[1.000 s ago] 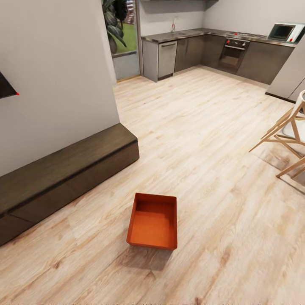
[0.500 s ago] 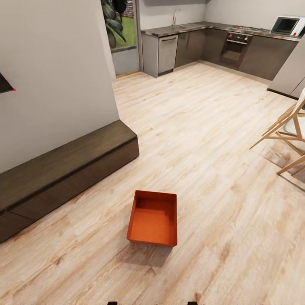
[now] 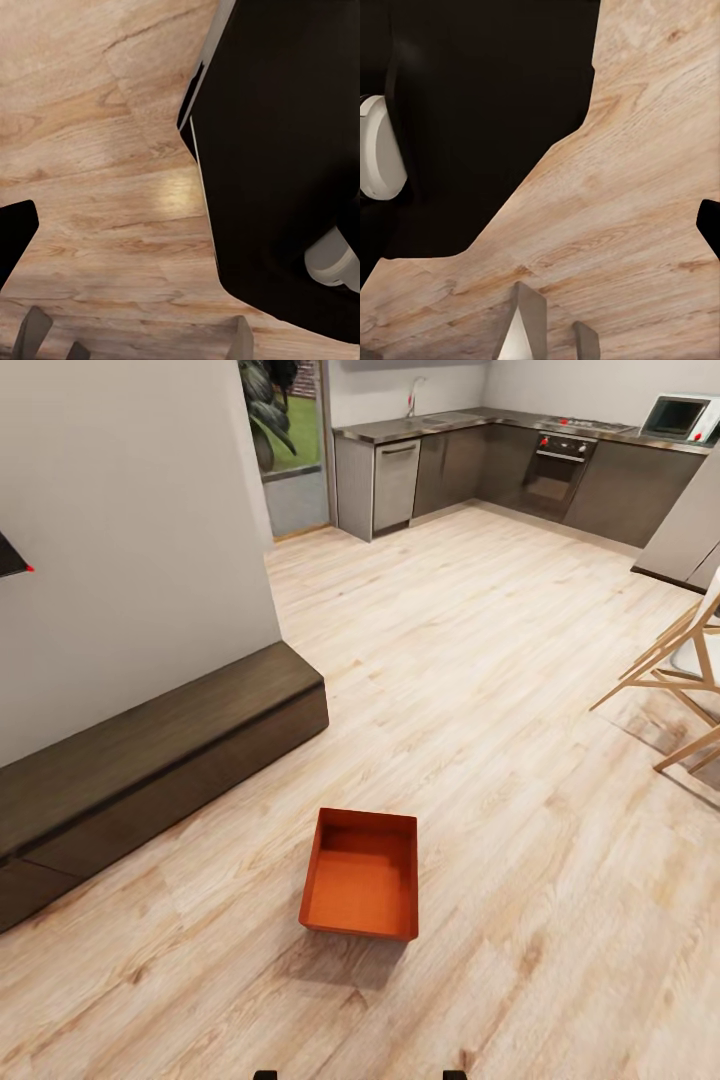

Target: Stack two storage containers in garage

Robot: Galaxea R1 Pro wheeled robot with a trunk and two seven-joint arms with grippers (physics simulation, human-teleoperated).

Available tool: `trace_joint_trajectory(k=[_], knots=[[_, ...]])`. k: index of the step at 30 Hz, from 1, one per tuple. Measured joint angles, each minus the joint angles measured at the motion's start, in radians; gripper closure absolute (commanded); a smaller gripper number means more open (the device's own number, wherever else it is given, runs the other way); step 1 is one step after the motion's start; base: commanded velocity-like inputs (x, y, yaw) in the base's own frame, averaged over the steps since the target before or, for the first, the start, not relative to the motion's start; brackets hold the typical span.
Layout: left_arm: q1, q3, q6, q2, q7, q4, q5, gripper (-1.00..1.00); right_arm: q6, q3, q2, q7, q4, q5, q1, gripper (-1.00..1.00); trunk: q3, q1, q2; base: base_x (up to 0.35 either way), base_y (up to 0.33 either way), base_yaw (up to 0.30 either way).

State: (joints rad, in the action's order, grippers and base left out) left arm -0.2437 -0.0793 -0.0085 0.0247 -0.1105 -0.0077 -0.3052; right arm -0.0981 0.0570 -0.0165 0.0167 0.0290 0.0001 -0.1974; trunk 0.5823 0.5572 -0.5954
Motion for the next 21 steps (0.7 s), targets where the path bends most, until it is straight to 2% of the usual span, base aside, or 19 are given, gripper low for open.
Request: trace_joint_trajectory(k=[7,13,21], knots=[[0.0,0.001,-0.002,0.001,0.0,-0.001,0.012,-1.0,0.0,-0.001,0.0,0.0,0.0,-0.001,0.0,-1.0,0.0,0.0,0.0,0.0,0.0,0.0],[0.0,0.0,0.0,0.002,-0.001,0.002,0.001,-1.0,0.0,-0.001,0.0,0.0,0.0,-0.001,0.0,-1.0,0.0,0.0,0.0,0.0,0.0,0.0],[0.0,-0.001,0.001,0.0,0.0,0.0,0.003,-1.0,0.0,-0.001,0.0,0.0,0.0,-0.001,0.0,-1.0,0.0,0.0,0.0,0.0,0.0,0.0]])
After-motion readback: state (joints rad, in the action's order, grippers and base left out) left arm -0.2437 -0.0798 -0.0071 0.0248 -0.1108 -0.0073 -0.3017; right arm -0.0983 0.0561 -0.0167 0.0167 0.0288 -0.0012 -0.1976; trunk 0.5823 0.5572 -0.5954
